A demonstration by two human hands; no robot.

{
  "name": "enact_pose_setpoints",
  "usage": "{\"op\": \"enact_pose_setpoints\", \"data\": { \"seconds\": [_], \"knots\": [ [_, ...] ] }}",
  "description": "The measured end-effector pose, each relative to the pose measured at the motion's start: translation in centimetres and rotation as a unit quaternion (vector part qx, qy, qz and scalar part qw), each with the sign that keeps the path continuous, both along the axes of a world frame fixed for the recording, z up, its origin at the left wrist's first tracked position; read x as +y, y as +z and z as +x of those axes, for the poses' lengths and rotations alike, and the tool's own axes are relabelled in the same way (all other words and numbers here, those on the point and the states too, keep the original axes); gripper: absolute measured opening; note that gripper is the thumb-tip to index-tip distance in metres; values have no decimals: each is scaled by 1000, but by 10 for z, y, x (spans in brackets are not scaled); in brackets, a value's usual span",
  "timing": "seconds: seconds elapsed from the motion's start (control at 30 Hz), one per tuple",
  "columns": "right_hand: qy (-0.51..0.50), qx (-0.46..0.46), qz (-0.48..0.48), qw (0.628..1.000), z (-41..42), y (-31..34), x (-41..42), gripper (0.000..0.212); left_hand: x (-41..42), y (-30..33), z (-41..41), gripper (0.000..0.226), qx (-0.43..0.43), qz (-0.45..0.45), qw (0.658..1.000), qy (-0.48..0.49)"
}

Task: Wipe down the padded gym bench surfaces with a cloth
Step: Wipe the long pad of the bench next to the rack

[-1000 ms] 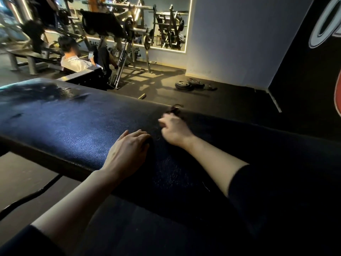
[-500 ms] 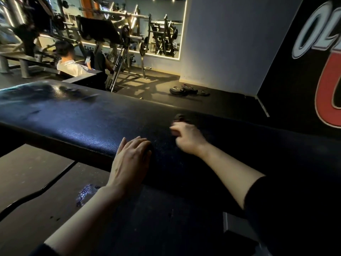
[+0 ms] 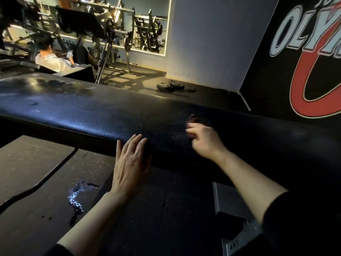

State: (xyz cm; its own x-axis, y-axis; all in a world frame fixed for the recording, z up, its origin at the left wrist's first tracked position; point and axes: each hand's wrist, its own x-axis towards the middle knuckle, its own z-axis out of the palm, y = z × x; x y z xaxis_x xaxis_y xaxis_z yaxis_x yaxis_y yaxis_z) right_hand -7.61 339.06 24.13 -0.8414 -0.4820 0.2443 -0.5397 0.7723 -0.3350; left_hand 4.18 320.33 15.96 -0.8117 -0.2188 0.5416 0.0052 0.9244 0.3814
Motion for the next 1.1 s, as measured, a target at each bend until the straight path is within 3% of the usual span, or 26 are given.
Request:
{"op": "enact_pose_setpoints", "data": {
  "seconds": [0.13,0.23,0.3,0.43,0.53,0.63,0.73,0.8,0.9,1.1],
  "knots": [
    [130,18,-16,991,46,-13,-77,48,-3,-2,3,61,-10,-13,1000,0],
    [147,8,-9,989,47,-8,-59,51,-8,-1,5,61,-6,-49,999,-5],
    [120,3,3,993,43,-3,-27,50,-11,0,6,59,1,-64,998,-5],
    [-53,46,19,997,34,-2,24,46,-11,-1,8,63,-6,-74,997,-8],
    [-58,48,30,997,42,-8,-7,44,-11,1,9,63,-7,-70,998,-7],
    [11,5,29,999,50,-4,-53,59,-14,4,8,63,-8,-83,997,-7],
    [37,-129,-28,991,50,11,-67,86,-15,8,9,62,-15,-95,995,-5],
    [20,-147,-79,986,41,12,-65,76,-12,10,8,61,-23,-87,996,3],
    [3,-77,-20,997,34,-1,-74,63,-4,11,6,59,-20,-57,998,21],
    [173,-28,39,984,32,-5,-76,52,20,9,0,49,38,-19,997,65]
  ]
}}
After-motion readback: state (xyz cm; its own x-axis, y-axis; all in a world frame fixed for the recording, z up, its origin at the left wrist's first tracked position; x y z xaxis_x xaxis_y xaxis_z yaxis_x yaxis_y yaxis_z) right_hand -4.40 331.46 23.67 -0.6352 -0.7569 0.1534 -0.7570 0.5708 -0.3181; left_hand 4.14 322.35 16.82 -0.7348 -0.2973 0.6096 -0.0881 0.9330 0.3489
